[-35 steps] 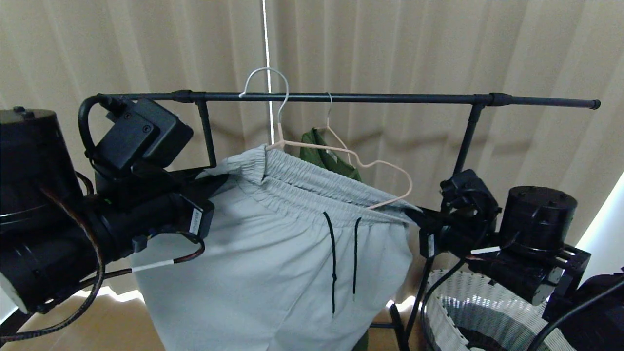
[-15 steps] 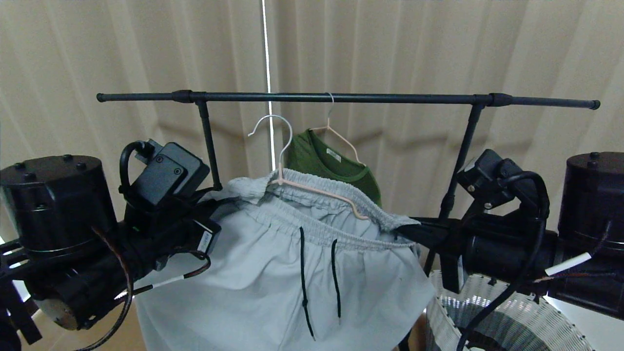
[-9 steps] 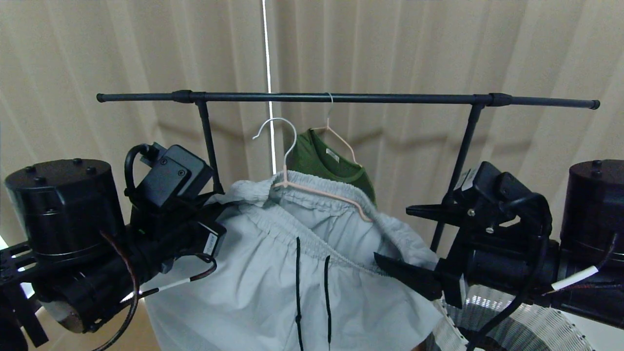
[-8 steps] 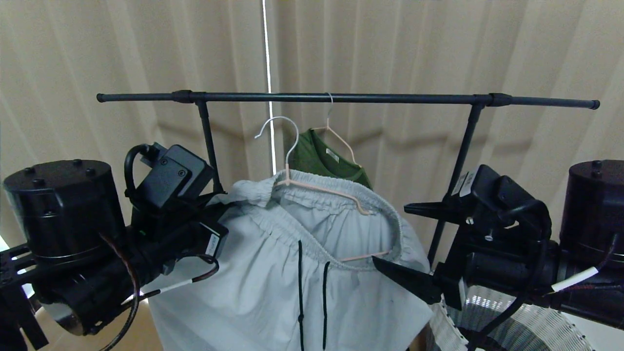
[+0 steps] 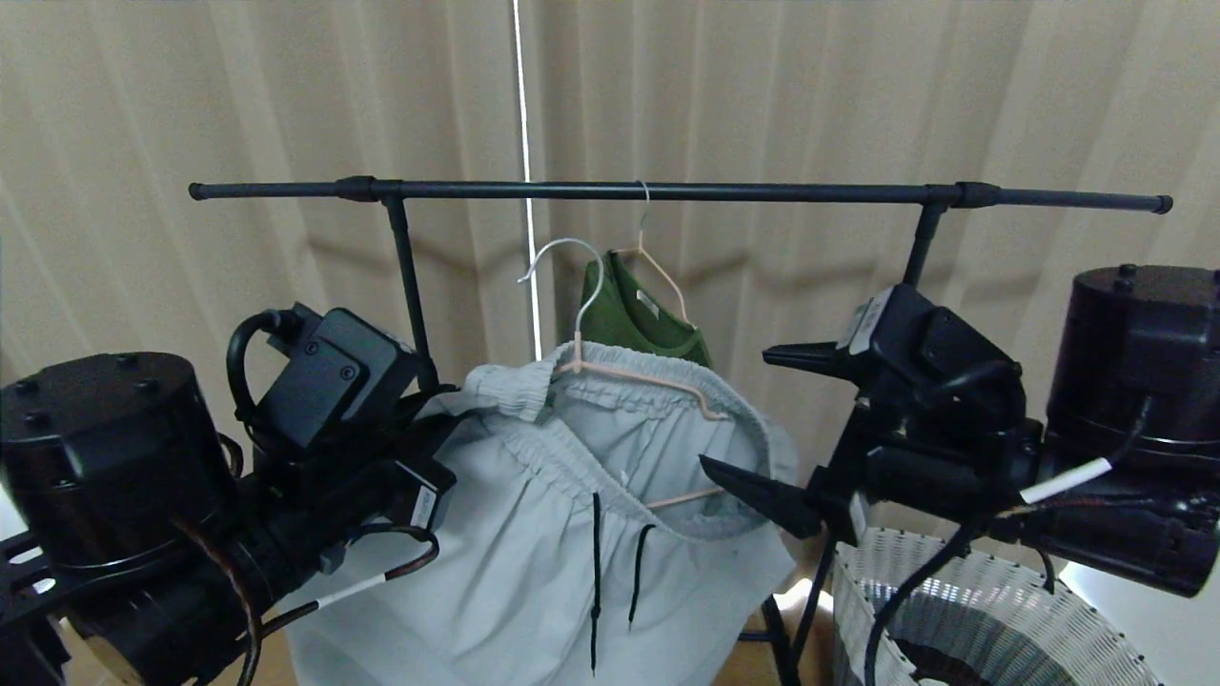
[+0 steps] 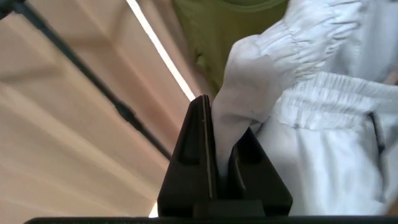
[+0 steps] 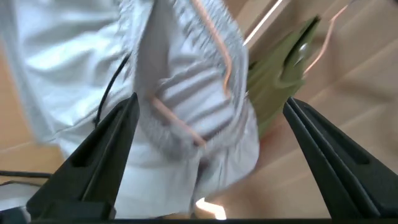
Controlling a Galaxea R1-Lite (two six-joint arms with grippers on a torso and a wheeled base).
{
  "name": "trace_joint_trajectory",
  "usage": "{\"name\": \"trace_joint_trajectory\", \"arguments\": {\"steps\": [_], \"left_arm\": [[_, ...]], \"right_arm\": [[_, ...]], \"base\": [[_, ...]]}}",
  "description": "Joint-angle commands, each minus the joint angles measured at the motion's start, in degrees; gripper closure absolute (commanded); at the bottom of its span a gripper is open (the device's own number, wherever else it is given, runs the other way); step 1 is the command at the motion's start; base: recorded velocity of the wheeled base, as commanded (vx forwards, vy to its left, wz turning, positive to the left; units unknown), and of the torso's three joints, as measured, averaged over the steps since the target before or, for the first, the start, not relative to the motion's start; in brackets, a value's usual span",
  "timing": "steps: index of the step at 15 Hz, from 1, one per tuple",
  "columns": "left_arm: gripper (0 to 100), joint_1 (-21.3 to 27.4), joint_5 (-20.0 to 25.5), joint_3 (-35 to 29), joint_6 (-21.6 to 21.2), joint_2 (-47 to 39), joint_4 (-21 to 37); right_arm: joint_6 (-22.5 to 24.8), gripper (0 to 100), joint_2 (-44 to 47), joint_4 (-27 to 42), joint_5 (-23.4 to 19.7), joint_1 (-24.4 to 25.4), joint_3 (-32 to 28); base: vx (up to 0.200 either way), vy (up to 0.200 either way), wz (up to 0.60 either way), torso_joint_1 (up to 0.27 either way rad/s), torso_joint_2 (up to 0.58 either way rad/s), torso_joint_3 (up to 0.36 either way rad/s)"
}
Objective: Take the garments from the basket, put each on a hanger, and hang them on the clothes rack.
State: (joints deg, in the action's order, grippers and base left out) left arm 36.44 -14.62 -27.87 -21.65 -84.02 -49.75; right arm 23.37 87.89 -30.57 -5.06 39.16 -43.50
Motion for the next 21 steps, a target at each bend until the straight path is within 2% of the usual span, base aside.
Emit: {"name": "trace_joint_trajectory", "arguments": {"steps": [1,5,10,14,15,21], "left_arm": [[100,1.4,0.0,1.9,-0.1,0.9,-1.7],[100,3.3,0.1,2.4,-0.2,2.0,-2.2],[100,6.5,1.3,1.9,-0.3,2.7,-2.3],[100,6.5,2.6,1.8,-0.2,2.9,-2.3],[100,6.5,2.6,1.8,-0.2,2.9,-2.3],[100,6.2,2.5,1.2,0.2,2.8,-2.3]], "right_arm": [[0.9,0,6.9,-2.1,1.2,-0.7,-4.4],[1.2,0,9.6,-3.0,2.8,-3.6,-8.4],[1.7,0,9.8,-3.0,2.7,-4.1,-8.4],[1.7,0,9.6,-3.8,2.6,-4.0,-8.0],[1.7,100,9.5,-3.8,2.6,-4.0,-8.0],[1.7,100,9.3,-3.8,2.6,-3.8,-7.5]], "base": [[0.000,0.000,0.00,0.000,0.00,0.000],[0.000,0.000,0.00,0.000,0.00,0.000],[0.000,0.000,0.00,0.000,0.00,0.000],[0.000,0.000,0.00,0.000,0.00,0.000],[0.000,0.000,0.00,0.000,0.00,0.000],[0.000,0.000,0.00,0.000,0.00,0.000]]}}
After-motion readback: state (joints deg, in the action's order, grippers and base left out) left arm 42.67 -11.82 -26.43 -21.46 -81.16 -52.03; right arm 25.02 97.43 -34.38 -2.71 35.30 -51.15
